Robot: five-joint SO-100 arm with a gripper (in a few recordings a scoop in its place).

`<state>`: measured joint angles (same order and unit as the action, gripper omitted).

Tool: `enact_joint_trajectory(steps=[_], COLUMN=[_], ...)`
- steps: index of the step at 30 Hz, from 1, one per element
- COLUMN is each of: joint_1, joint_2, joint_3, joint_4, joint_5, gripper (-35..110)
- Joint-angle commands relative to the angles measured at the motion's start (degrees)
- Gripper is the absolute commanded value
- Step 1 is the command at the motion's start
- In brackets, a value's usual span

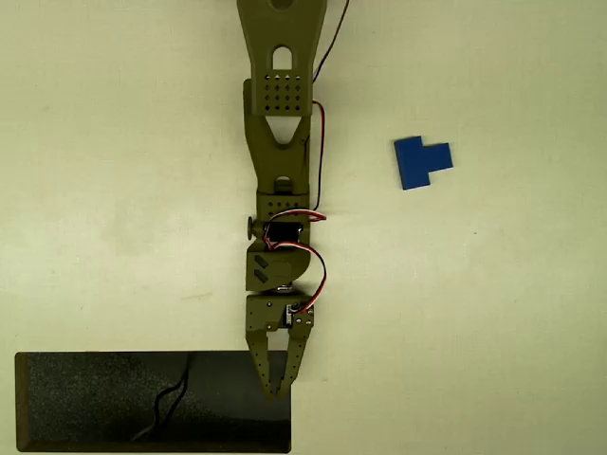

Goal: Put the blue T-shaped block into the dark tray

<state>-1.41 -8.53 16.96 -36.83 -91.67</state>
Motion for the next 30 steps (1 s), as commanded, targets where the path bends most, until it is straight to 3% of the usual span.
enact_joint_trajectory(steps=[1, 17, 21, 24, 25, 26, 28, 30], joint_1=[0.00, 0.00, 0.09, 0.00, -0.09, -0.26, -0.97, -2.02], joint_2=[-0.35, -0.35, -0.35, -0.53, -0.53, -0.18, 9.05, 29.36], joint_3=[0.26, 0.26, -2.02, 0.00, -0.35, -2.81, -6.50, -7.29], joint_4=[-1.05, -1.05, 5.19, -1.67, -6.59, -5.10, 12.39, 48.96], joint_5=[-0.79, -0.79, -0.44, -3.16, 5.45, 8.09, 15.29, 25.93], gripper=[0, 0, 0, 0, 0, 0, 0, 0])
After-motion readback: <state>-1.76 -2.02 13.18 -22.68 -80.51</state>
